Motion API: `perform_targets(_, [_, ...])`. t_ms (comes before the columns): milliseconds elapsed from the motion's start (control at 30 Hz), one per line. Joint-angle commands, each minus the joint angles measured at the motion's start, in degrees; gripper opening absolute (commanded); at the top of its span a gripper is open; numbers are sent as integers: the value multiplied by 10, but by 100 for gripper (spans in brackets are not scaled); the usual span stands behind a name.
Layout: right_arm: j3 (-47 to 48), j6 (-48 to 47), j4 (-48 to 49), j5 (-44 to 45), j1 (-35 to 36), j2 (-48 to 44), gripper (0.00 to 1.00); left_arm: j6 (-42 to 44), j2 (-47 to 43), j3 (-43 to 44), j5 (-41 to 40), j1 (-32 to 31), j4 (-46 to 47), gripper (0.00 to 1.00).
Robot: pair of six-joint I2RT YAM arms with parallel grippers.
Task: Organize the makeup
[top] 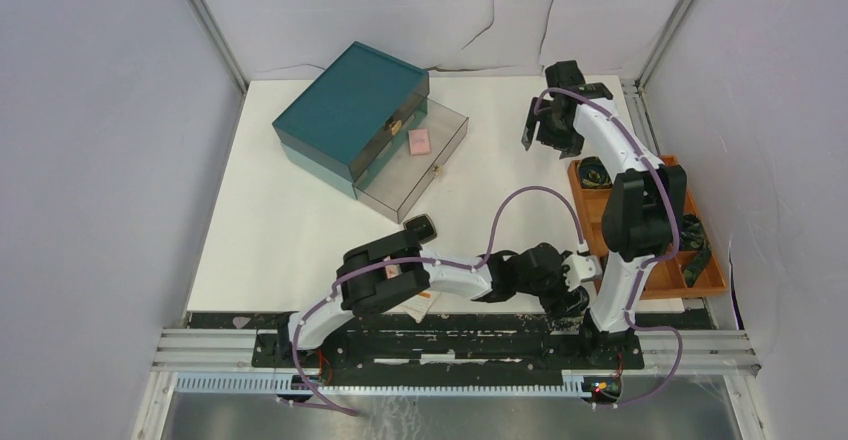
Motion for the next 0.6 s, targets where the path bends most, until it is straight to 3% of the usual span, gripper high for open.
perform_targets(0, [-5, -10, 14, 6, -9, 2, 86, -27, 26, 16, 17, -5, -6, 56])
perform_targets(100, [-7, -7, 16, 0, -13, 2, 86, -21, 25, 12, 7, -1, -19, 41])
perform_targets(267, [-7, -3, 17, -8, -14, 6, 86, -24, 12, -17, -27, 21, -36, 30])
perform_targets(567, [-15, 13, 24, -24, -15, 7, 85, -32, -70, -110, -37, 138, -65, 28])
